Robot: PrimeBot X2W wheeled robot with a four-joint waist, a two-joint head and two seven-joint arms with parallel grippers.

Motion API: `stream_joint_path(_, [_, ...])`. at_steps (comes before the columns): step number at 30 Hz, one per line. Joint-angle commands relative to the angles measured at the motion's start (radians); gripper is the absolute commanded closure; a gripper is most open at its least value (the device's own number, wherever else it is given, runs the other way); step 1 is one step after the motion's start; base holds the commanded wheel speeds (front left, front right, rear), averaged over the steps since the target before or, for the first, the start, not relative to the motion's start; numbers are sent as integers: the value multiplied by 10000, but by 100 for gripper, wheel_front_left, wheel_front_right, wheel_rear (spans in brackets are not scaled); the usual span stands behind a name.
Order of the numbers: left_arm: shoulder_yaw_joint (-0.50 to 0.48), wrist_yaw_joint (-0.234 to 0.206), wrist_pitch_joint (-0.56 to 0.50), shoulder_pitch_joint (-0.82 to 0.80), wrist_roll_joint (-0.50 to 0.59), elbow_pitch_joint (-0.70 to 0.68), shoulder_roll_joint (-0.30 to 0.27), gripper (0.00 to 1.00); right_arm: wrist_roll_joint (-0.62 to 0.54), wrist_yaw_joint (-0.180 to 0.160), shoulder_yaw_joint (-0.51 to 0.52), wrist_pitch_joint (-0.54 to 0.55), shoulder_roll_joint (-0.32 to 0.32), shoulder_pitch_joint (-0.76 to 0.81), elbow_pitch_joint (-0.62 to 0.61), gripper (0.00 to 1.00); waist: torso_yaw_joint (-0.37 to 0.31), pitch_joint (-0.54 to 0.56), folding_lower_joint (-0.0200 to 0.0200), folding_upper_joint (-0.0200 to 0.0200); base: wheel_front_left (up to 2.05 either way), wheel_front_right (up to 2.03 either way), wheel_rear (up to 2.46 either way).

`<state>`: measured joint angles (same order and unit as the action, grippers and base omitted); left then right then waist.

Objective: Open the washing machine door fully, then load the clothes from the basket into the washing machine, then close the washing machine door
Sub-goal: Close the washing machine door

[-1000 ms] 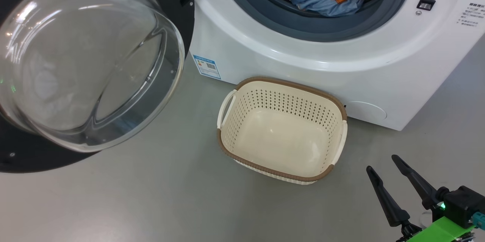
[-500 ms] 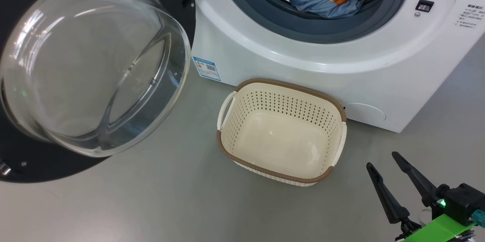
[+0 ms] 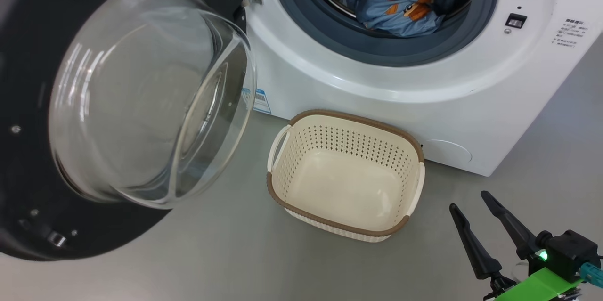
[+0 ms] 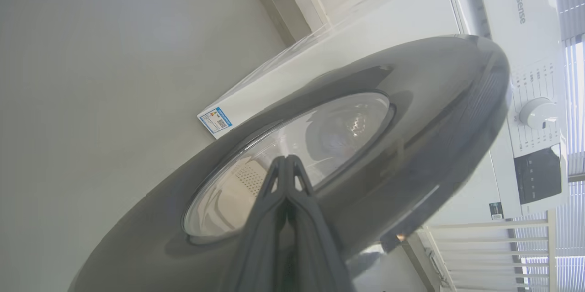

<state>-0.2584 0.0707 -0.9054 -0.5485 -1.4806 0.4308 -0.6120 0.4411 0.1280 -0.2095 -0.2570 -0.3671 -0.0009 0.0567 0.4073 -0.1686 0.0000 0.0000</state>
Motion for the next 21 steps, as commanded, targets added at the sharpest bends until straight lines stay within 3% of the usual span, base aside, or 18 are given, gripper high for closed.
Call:
stream_joint_path(1, [-192, 28, -386, 126, -188, -541, -584, 100, -29, 27, -101, -48, -5, -60, -206, 0, -73, 107, 0, 0, 0, 0, 0])
stream_joint_path(14, [164, 373, -2034, 540, -1162, -2533, -473, 100, -52, 27, 46, -48, 279, -6, -176, 0, -534, 444, 0, 0, 0, 0, 0])
stream_joint_path(21, [1066, 509, -2700, 759, -1185, -3866, -65, 100, -86, 27, 182, -48, 362, 81, -160, 0, -1110, 607, 0, 0, 0, 0, 0])
